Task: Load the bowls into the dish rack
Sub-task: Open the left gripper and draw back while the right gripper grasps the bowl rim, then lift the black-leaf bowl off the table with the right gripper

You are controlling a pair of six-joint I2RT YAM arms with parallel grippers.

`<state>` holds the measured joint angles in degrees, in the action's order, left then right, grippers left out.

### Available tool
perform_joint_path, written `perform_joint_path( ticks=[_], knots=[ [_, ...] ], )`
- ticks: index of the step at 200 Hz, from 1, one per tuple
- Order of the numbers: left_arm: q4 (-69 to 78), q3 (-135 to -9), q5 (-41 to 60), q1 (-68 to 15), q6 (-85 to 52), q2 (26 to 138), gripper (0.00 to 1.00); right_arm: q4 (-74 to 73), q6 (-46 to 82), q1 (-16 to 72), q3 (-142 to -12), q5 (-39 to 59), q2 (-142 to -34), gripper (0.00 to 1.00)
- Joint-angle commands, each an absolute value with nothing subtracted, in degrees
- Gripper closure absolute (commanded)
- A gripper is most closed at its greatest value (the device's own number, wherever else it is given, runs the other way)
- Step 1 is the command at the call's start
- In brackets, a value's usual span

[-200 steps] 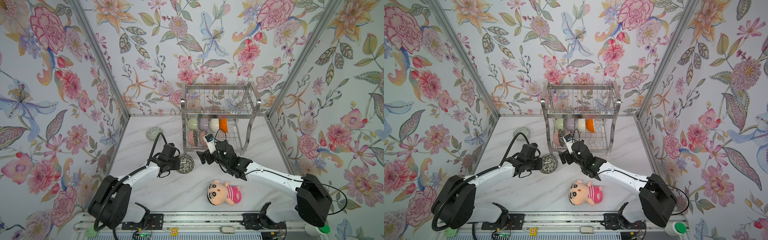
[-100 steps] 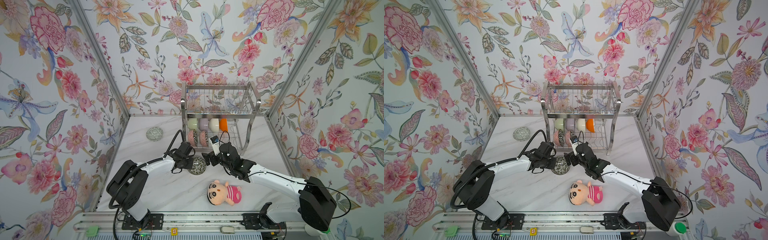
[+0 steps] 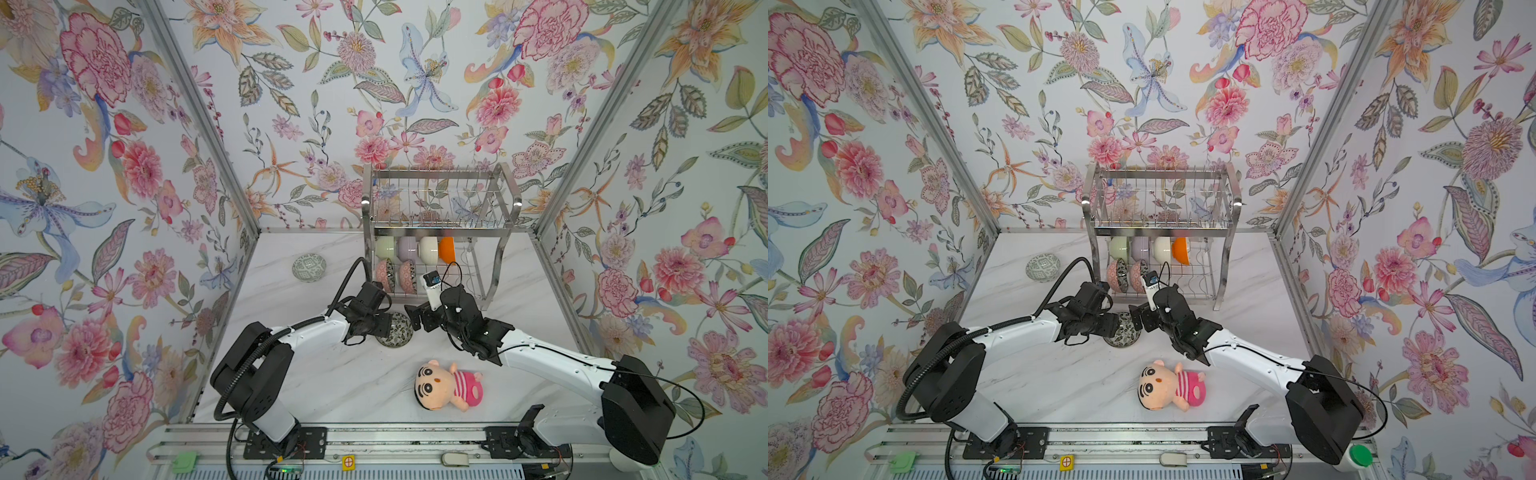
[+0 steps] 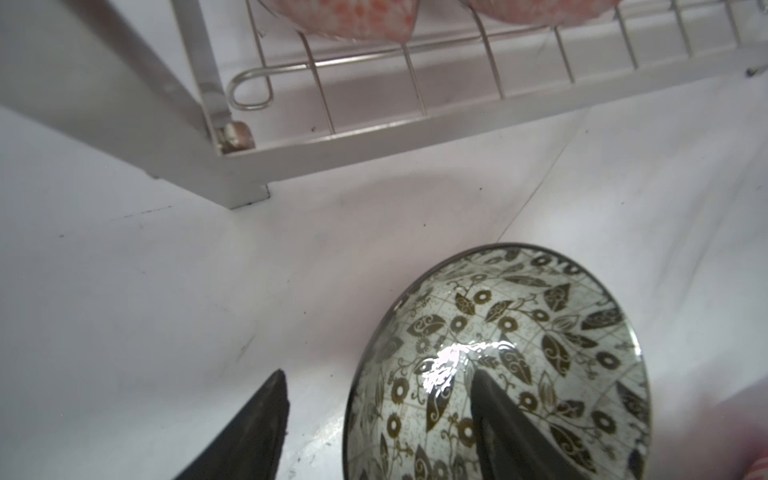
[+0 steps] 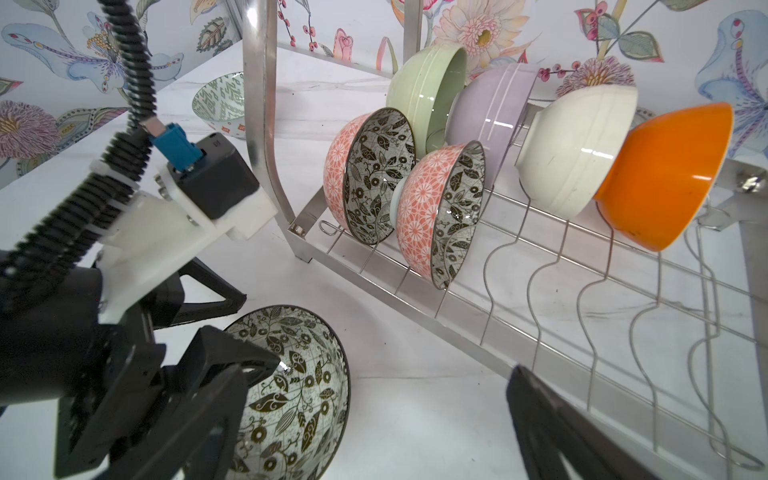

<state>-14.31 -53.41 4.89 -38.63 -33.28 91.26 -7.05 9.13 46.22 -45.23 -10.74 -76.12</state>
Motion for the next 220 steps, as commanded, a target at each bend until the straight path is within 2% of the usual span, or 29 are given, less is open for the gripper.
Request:
perform_joint_path(
  ticks=[1, 42, 87, 123, 151, 220],
  knots=[
    [-16.8, -55.1, 1.4, -37.8, -32.0, 86.0, 0.02, -6.7, 10.5, 47.4, -44.5, -10.7, -75.1, 0.01],
    [-16.7, -51.3, 5.8, -28.5, -31.8, 76.9, 0.01, -5.9, 10.7, 50.1, -46.1, -11.8, -76.3, 0.01],
    [-6.6, -40.0, 24.6, -15.1, -38.2, 68.1, 0.01, -4.6, 10.8, 54.9, -50.6, -13.7, -82.1, 0.01],
    [5.4, -29.1, 35.8, -8.9, -47.2, 65.4, 0.01, -0.7, 13.2, 58.9, -56.8, -14.8, -90.7, 0.0],
    [12.9, -22.7, 39.2, -6.7, -52.4, 63.4, 0.01, 3.1, 14.0, 62.0, -62.0, -16.3, -97.6, 0.09],
    [16.3, -16.0, 41.0, -4.4, -52.8, 61.7, 0.01, 12.3, 16.5, 64.4, -70.1, -18.7, -107.1, 0.36]
  ],
)
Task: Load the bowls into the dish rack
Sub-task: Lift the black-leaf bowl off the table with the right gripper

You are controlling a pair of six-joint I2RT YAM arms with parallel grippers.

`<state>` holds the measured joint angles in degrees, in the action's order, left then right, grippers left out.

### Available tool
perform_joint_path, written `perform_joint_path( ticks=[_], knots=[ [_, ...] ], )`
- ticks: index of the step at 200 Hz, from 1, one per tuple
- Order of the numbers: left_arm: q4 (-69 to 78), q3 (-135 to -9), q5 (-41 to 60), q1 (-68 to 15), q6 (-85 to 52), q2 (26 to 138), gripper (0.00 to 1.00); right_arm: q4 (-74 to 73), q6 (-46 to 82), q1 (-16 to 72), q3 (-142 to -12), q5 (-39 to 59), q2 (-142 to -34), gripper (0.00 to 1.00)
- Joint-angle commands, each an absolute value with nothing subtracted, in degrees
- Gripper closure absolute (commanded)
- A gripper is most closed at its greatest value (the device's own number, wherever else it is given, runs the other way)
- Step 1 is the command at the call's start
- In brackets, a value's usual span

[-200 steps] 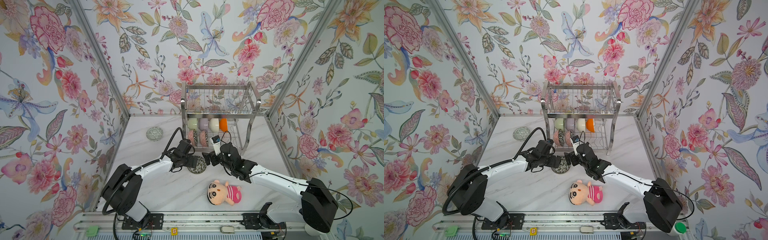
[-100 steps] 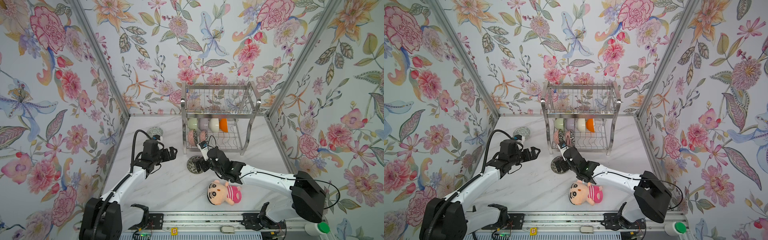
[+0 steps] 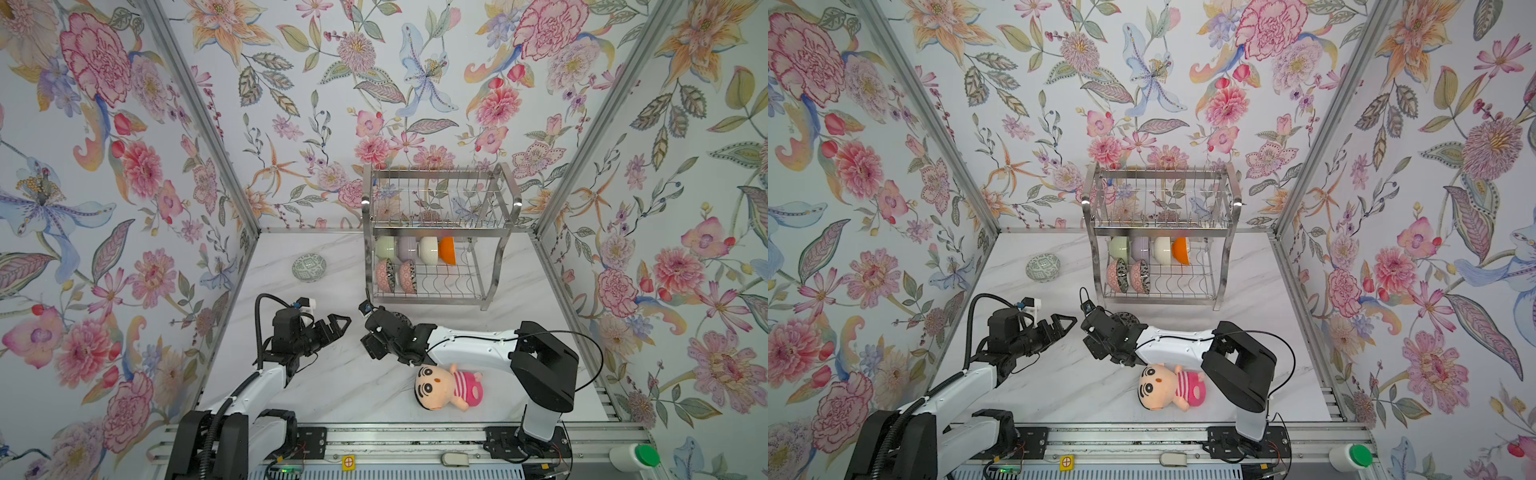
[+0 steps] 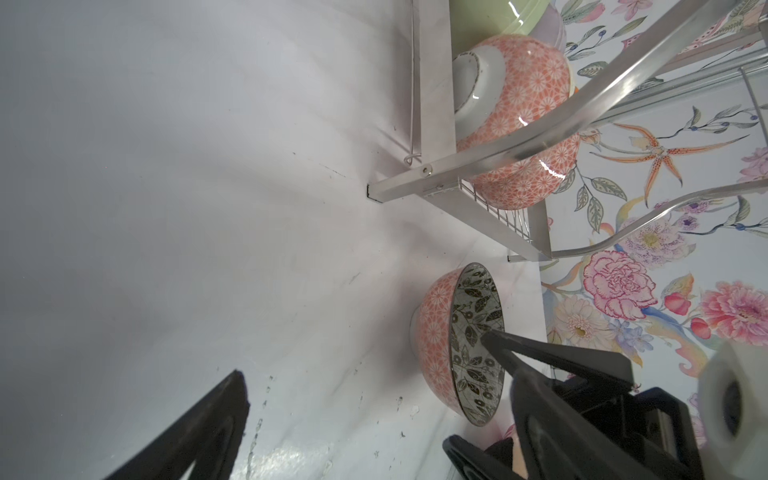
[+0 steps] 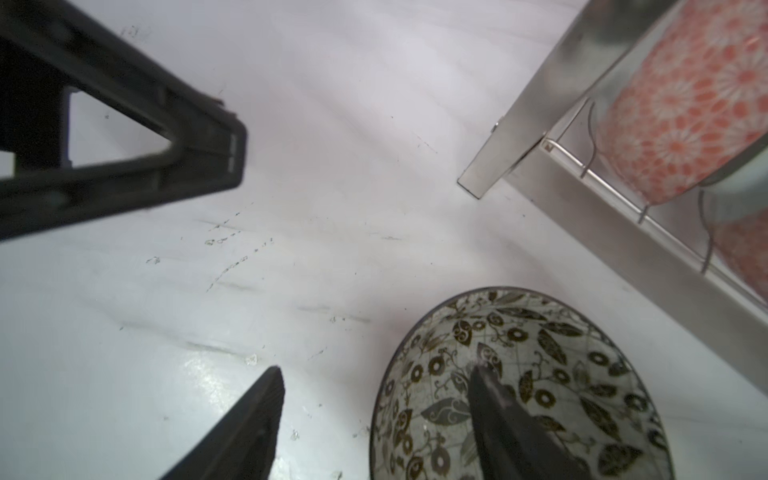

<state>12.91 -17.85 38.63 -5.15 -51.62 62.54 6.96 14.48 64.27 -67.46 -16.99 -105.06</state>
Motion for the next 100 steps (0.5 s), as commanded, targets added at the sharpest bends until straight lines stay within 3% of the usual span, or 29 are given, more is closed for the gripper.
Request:
perform_joint_path(
  ticks=[1, 55, 100],
  knots=[
    [16.4, -15.9, 41.1, -4.5, -52.9, 61.8, 0.01, 12.4, 16.6, 64.4, -70.1, -18.7, -107.2, 0.36],
    [18.1, -14.2, 41.8, -4.3, -51.8, 63.7, 0.01, 16.7, 17.1, 65.7, -74.1, -18.5, -111.8, 0.55],
    [18.1, -14.1, 41.9, -4.3, -50.6, 65.2, 0.01, 16.8, 16.4, 65.8, -74.9, -18.8, -111.7, 0.8]
  ],
)
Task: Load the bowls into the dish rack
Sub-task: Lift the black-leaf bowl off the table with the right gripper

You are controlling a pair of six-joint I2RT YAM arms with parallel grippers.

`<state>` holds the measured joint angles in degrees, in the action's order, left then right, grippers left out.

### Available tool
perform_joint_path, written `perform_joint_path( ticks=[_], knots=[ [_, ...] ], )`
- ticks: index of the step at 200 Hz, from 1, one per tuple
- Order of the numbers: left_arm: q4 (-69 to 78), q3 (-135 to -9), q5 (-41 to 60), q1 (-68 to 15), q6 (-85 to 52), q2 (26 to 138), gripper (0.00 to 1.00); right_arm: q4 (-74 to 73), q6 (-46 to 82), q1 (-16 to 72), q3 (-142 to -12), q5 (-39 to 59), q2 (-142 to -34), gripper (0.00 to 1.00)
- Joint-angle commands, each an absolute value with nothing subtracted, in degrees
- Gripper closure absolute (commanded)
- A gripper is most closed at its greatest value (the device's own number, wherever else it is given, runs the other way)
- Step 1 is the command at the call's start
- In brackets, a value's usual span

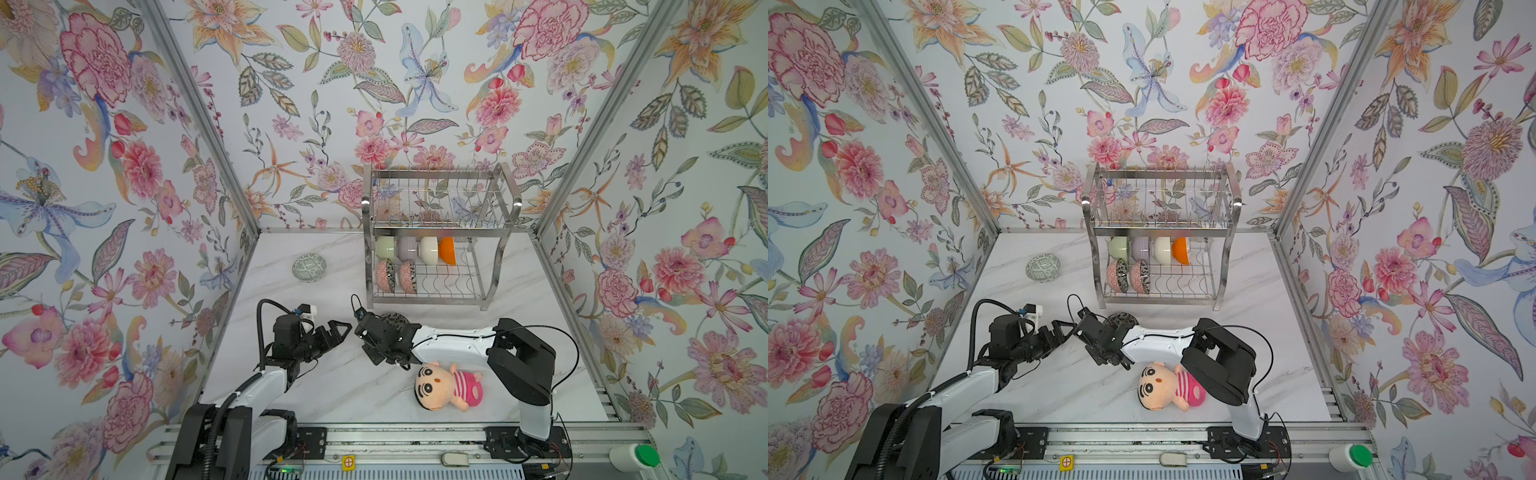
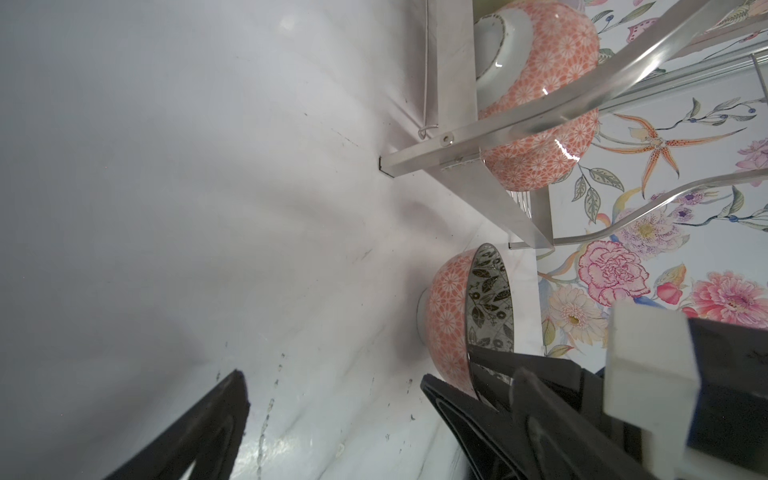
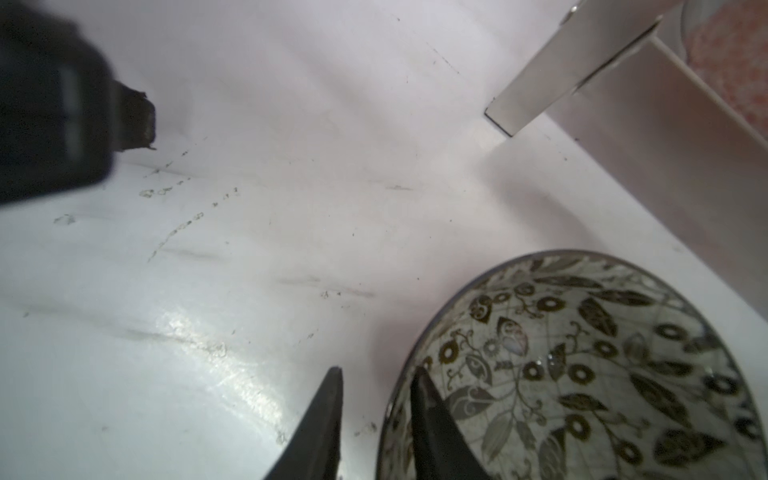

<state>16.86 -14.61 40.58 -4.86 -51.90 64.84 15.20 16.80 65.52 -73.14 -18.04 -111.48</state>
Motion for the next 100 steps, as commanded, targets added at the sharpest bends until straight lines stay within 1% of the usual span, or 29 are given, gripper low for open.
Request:
perform_joint_path(
  ticks=[1, 27, 37, 71, 100],
  knots=[
    [18.1, -14.1, 41.9, -4.2, -50.5, 65.3, 0.01, 16.8, 16.4, 65.8, -74.9, -18.8, -111.7, 0.81],
    [17.7, -14.1, 41.7, -4.3, -50.0, 65.2, 0.01, 16.8, 15.3, 65.7, -74.7, -18.8, -110.9, 0.96],
    [17.7, -14.1, 41.7, -4.4, -49.9, 65.3, 0.01, 16.8, 14.9, 65.7, -74.6, -18.9, -110.4, 1.0],
    [17.3, -14.1, 41.7, -4.5, -49.9, 64.7, 0.01, 14.6, 14.4, 64.8, -72.7, -17.6, -107.6, 1.0],
    [18.0, -14.2, 42.0, -5.2, -50.8, 64.6, 0.01, 8.3, 14.6, 63.0, -68.2, -12.0, -102.5, 1.0]
  ],
)
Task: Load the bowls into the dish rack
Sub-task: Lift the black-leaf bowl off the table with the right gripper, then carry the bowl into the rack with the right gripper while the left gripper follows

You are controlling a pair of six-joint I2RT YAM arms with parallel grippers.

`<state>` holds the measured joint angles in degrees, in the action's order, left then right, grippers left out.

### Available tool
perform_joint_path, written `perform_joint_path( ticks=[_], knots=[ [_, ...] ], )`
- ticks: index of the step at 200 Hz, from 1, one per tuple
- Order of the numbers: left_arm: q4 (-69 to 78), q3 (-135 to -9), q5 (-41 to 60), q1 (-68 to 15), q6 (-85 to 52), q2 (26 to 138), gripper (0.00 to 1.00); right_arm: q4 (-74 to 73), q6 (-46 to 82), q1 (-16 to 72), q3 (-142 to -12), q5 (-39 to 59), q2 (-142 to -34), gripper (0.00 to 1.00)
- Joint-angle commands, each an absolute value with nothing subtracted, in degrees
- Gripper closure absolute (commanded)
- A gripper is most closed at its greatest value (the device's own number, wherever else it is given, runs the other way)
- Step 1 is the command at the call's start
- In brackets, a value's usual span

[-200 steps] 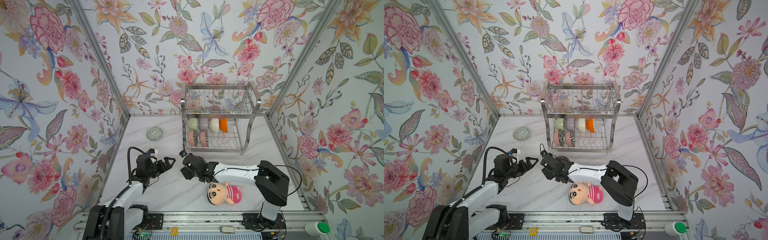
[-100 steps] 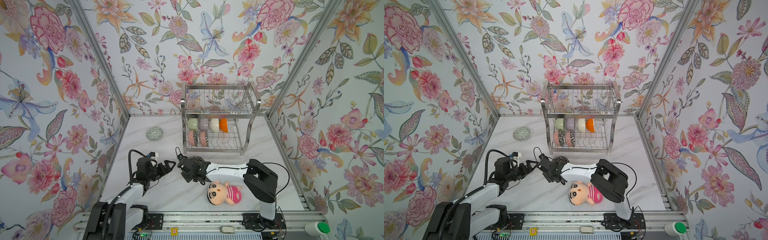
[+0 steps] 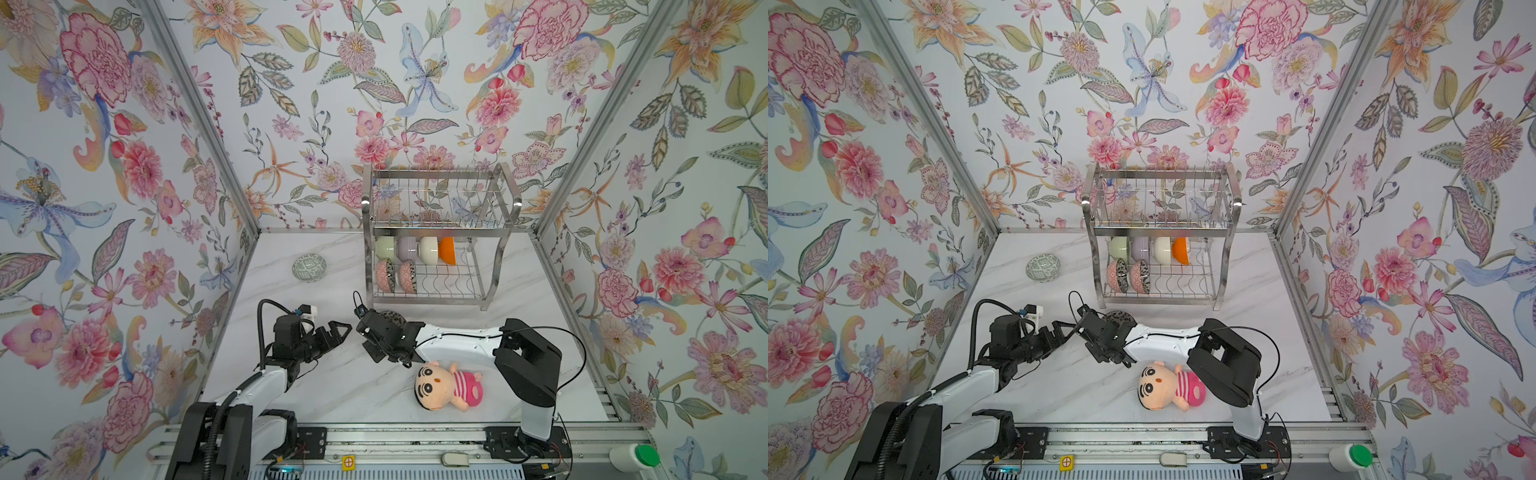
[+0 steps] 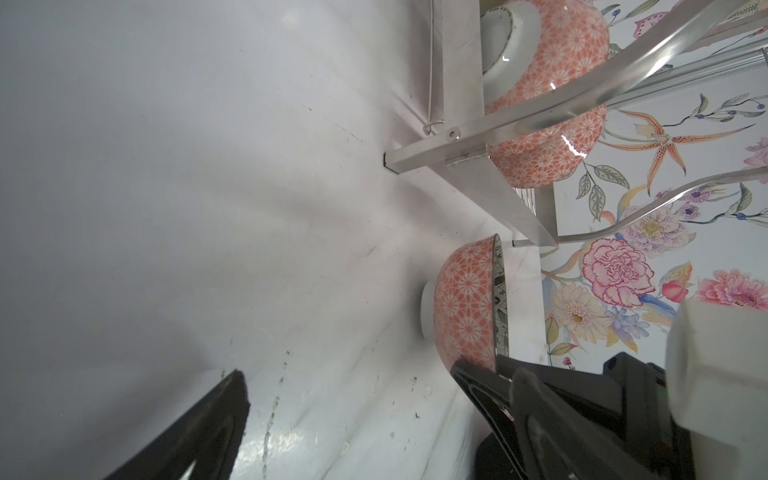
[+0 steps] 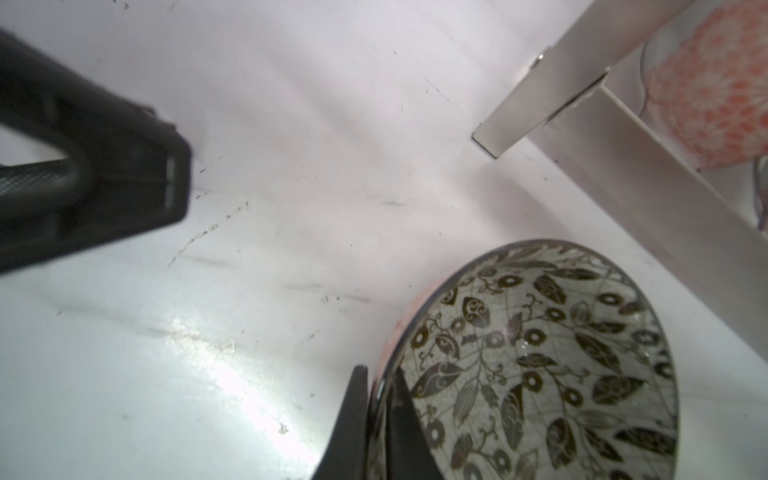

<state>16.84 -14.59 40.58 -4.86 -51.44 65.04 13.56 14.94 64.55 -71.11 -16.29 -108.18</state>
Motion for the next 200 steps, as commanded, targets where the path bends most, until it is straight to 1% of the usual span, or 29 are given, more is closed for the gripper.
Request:
perform_joint_path(
  ticks=[1, 34, 69, 101, 127, 159, 163, 200],
  knots=[
    [18.0, -14.2, 41.9, -5.2, -50.8, 64.6, 0.01, 8.1, 14.6, 62.9, -68.0, -11.9, -102.3, 1.0],
    [20.8, -14.9, 40.8, -8.8, -52.7, 64.3, 0.01, -1.2, 15.8, 60.7, -61.8, -4.1, -95.3, 1.0],
    [24.4, -17.4, 36.7, -16.1, -54.4, 64.8, 0.01, -13.9, 20.0, 56.7, -53.2, 3.4, -87.1, 1.0],
    [28.4, -20.7, 33.1, -22.4, -55.5, 67.3, 0.01, -24.8, 25.0, 51.2, -44.2, 6.9, -79.7, 1.0],
    [28.5, -25.7, 29.8, -28.0, -53.4, 70.5, 0.01, -30.1, 27.6, 45.4, -39.3, 9.4, -75.1, 1.0],
    [27.2, -33.0, 26.2, -34.4, -50.2, 75.8, 0.01, -34.8, 31.9, 37.5, -36.1, 14.0, -72.1, 1.0],
    [26.8, -34.0, 25.9, -35.0, -49.9, 76.5, 0.01, -35.2, 32.3, 35.3, -35.9, 14.6, -72.0, 1.0],
    [23.3, -42.5, 23.5, -39.6, -46.8, 83.7, 0.01, -40.6, 36.0, 27.3, -34.9, 18.9, -73.2, 1.0]
  ],
)
